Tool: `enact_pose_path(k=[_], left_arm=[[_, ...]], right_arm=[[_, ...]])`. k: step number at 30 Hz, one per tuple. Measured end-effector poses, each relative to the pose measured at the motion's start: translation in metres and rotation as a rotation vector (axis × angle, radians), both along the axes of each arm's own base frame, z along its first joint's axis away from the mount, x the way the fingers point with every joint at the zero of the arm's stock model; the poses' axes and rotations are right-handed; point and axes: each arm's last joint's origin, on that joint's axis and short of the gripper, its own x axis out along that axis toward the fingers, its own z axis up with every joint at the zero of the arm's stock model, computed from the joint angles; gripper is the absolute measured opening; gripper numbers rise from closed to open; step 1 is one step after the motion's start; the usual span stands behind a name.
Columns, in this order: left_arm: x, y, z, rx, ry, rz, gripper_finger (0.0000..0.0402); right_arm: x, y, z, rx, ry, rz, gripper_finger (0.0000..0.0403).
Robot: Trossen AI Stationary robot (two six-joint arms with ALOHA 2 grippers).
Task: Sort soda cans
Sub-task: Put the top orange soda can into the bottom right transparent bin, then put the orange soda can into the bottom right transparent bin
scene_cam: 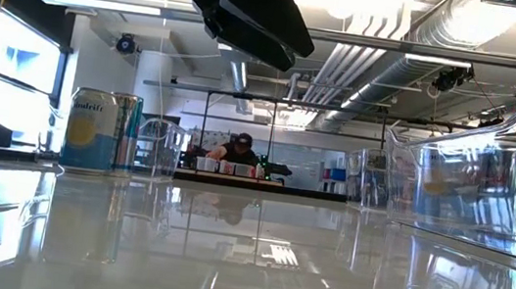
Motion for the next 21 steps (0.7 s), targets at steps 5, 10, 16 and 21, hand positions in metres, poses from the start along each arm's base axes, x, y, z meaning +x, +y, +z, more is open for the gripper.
enact_pose_path(k=[5,10,16,21], left_arm=[[0.000,0.000,0.000,-0.001,0.000,0.000,0.0319],[-0.001,-0.007,0.026,-0.104,-0.017,-0.118,0.0319],[-0.030,-0.020,0.093,0.086,0.018,-0.064,0.0319],[-0.074,-0.019,0.135,0.142,0.192,0.199,0.0319]], right_arm=[[0.002,-0.001,0.016,-0.024,-0.062,-0.020,0.0337],[0.011,0.002,0.028,-0.125,-0.261,-0.047,0.0337],[0.021,0.007,0.035,-0.254,-0.417,-0.075,0.0337],[0.028,0.014,0.030,-0.322,-0.409,-0.043,0.0337]])
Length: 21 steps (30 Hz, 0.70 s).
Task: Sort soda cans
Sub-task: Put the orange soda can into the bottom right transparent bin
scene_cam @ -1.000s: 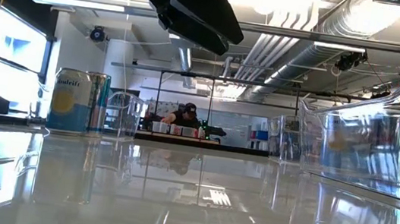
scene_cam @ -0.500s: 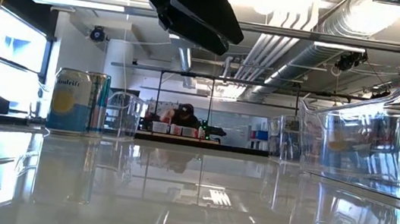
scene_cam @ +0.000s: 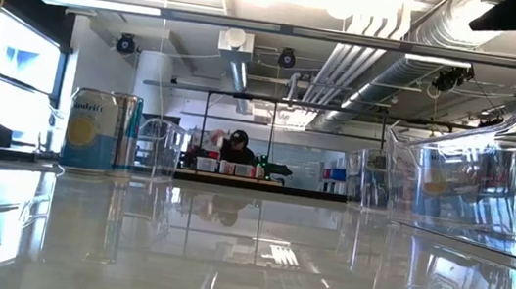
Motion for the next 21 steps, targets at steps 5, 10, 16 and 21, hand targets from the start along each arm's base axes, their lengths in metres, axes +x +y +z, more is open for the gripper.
enact_pose_path(k=[5,10,16,21], left_arm=[[-0.023,0.005,0.001,-0.274,0.128,0.264,0.0319],[-0.038,0.000,-0.029,-0.481,0.322,0.542,0.0319],[-0.057,-0.020,-0.059,-0.625,0.465,0.799,0.0319],[-0.075,-0.041,-0.062,-0.683,0.482,0.924,0.0319]], right_arm=[[0.007,0.007,-0.009,-0.055,0.036,-0.001,0.0337],[0.012,0.012,-0.017,-0.102,0.064,0.003,0.0337],[0.016,0.017,-0.024,-0.150,0.097,0.015,0.0337],[0.018,0.019,-0.027,-0.187,0.117,0.029,0.0337]])
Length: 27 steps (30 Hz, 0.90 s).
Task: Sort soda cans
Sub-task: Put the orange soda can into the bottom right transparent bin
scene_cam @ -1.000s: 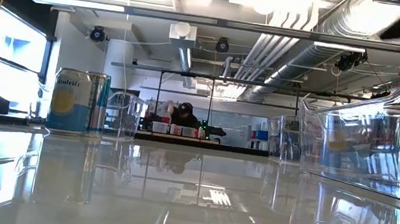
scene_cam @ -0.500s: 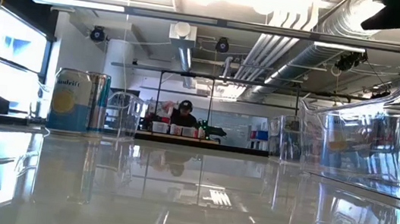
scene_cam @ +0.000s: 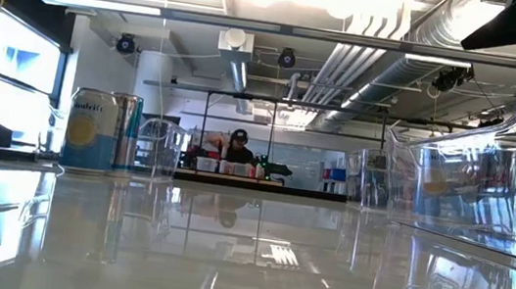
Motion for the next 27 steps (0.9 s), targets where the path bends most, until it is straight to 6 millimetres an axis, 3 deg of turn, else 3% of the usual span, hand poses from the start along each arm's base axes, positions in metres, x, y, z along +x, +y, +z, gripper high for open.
enact_pose_path(k=[10,16,27], left_arm=[[-0.032,-0.037,-0.001,-0.054,0.012,0.141,0.0319],[-0.037,-0.038,-0.018,-0.003,-0.003,0.128,0.0320],[-0.029,-0.029,-0.047,-0.029,0.009,0.079,0.0320]], right_arm=[[-0.001,0.001,0.000,-0.012,0.006,0.016,0.0337],[-0.003,0.004,0.000,-0.011,0.005,0.031,0.0337],[-0.005,0.006,0.000,-0.006,0.003,0.040,0.0337]])
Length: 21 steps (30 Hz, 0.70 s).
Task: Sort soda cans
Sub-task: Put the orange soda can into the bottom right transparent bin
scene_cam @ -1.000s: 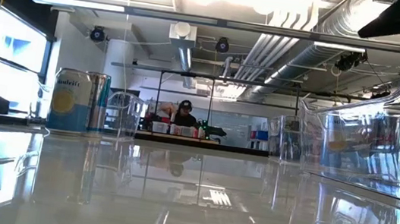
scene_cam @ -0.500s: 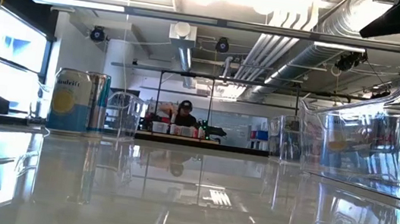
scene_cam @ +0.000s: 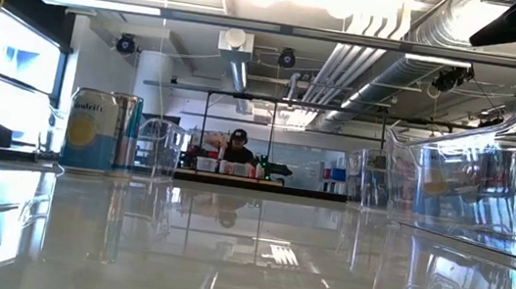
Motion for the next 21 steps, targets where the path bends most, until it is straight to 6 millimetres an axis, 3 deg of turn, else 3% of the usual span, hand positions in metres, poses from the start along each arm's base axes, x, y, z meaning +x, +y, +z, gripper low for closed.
enact_pose_path(k=[11,21], left_arm=[[-0.0006,0.0016,-0.0045,-0.021,0.016,-0.063,0.0313],[0.0091,0.0091,-0.0051,-0.011,-0.007,-0.058,0.0274]], right_arm=[[0.0001,0.0002,0.0000,0.002,-0.002,0.000,0.0337],[-0.0042,0.0048,0.0000,-0.005,0.001,0.035,0.0337]])
